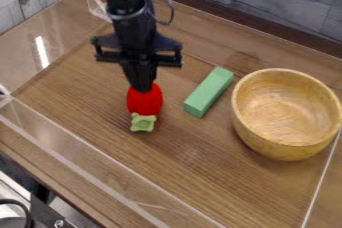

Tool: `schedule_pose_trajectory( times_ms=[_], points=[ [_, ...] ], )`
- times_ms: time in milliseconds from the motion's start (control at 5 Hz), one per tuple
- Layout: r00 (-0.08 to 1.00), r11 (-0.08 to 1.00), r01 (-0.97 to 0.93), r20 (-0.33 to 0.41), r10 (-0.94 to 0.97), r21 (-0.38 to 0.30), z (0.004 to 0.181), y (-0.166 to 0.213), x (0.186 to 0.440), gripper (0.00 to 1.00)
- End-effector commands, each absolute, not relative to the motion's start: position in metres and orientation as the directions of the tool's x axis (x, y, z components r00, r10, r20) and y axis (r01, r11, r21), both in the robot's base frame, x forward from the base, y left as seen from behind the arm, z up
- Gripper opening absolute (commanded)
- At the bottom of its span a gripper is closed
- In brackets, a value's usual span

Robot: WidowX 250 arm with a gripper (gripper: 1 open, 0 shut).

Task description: Move the red fruit to the right

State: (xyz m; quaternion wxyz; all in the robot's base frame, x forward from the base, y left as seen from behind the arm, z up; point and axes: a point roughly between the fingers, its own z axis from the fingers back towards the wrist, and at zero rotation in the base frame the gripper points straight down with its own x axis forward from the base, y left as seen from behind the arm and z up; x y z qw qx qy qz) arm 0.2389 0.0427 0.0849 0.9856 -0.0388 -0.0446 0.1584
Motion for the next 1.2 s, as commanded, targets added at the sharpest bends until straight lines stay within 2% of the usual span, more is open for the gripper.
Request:
schedule_pose_trajectory(
  times_ms=[0,400,600,800,1000],
  points=[
    [0.957,0.965,-0.234,0.150,0.250,-0.115,0.117,0.027,0.251,0.00],
    [0.976,0.984,-0.127,0.161,0.147,-0.128,0.134,-0.006,0.248,0.00],
    [0.978,0.986,-0.118,0.157,0.136,-0.121,0.132,-0.003,0.241,0.00],
    [0.980,0.987,-0.115,0.149,0.131,-0.111,0.129,0.001,0.235,1.00],
    [0.982,0.989,-0.105,0.147,0.120,-0.106,0.129,-0.001,0.230,0.00]
  ],
)
